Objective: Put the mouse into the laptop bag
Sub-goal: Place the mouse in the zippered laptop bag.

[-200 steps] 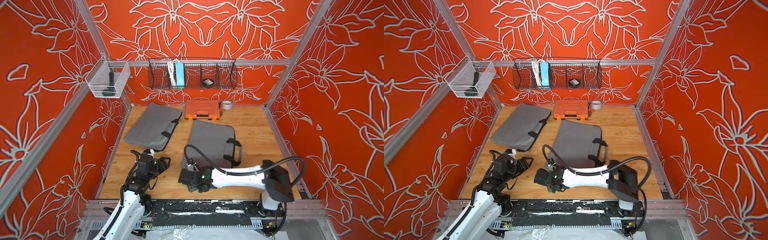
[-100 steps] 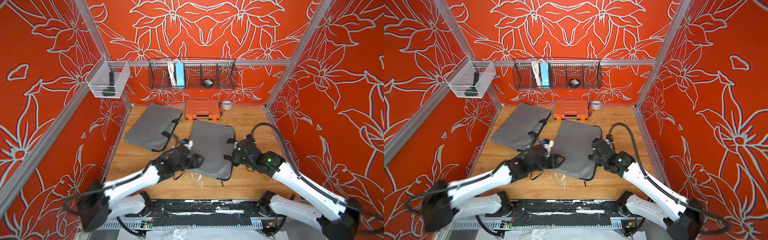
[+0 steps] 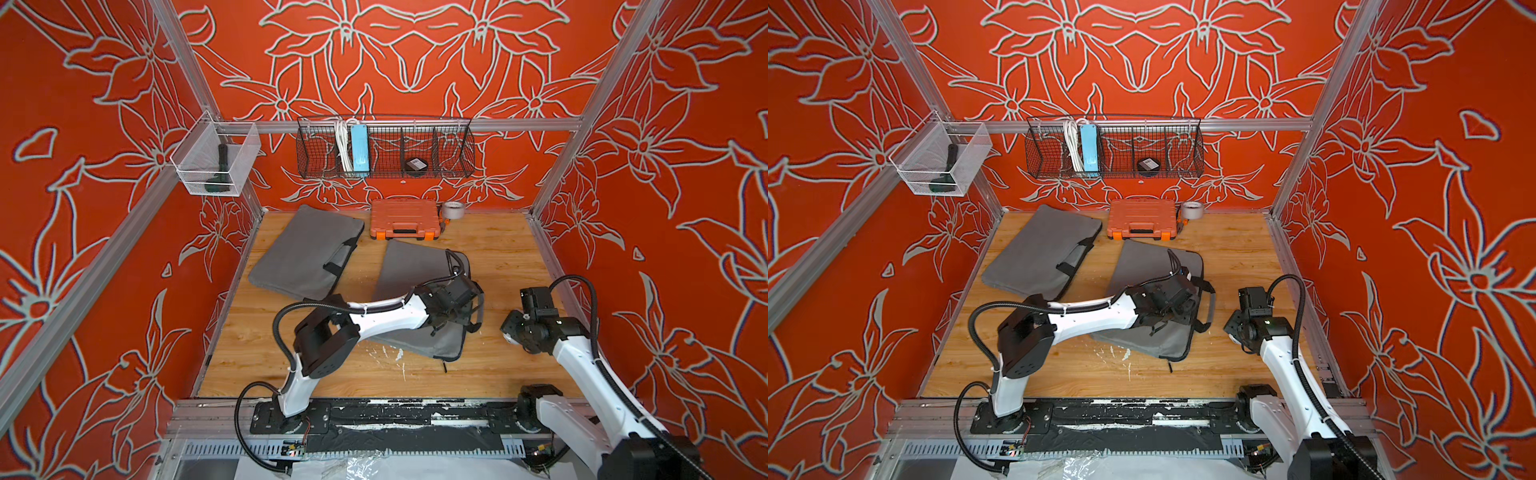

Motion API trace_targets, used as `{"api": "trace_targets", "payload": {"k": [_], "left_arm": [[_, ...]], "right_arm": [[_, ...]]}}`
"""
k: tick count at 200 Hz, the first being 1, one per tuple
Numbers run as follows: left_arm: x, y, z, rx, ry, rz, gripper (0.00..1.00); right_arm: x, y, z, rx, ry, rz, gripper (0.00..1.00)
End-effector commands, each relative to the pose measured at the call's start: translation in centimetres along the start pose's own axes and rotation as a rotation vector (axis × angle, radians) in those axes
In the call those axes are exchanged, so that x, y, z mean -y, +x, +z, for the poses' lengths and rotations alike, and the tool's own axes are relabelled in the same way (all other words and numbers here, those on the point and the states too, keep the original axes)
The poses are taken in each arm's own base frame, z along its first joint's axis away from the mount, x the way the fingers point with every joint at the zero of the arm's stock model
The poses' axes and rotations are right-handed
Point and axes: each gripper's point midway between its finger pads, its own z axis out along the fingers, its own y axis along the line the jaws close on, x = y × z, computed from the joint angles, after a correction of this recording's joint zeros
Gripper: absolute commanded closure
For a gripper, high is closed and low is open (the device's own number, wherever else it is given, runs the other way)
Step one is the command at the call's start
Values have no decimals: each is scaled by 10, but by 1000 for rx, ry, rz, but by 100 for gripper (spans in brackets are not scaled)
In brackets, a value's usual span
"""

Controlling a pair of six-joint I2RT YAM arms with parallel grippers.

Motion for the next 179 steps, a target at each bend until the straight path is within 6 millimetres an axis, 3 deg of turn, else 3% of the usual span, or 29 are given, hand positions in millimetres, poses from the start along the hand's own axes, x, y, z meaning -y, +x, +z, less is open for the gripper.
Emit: {"api": "trace_targets", "payload": {"k": [1,22,56,67,79,86,121,153,179], "left_arm": [[-36,4,24,-16,-219,51,42],[-59,6,49,-31,-389,72,42],[-70,22,84,-101,-486,114,44],[-70,25,91,-113,-480,119,55],[-65,24,91,-116,-454,111,88],[-61,21,89,-118,-429,104,99],[-38,-25,55,-72,-256,32,100],[-23,-76,-6,34,-157,-18,100],[-17,-95,-41,83,-98,-32,100]], "right_arm": [[-5,-2,-2,21,-46,-13,61],[-5,0,-2,17,-54,-16,60],[-7,2,1,-6,-55,-22,60],[-7,2,1,-5,-58,-22,60],[-8,2,1,-2,-62,-22,60],[-9,2,1,-3,-67,-21,60],[-29,5,5,-33,-171,-27,60],[-67,2,9,-82,-337,-27,60],[-92,-7,10,-110,-418,-23,60]]}}
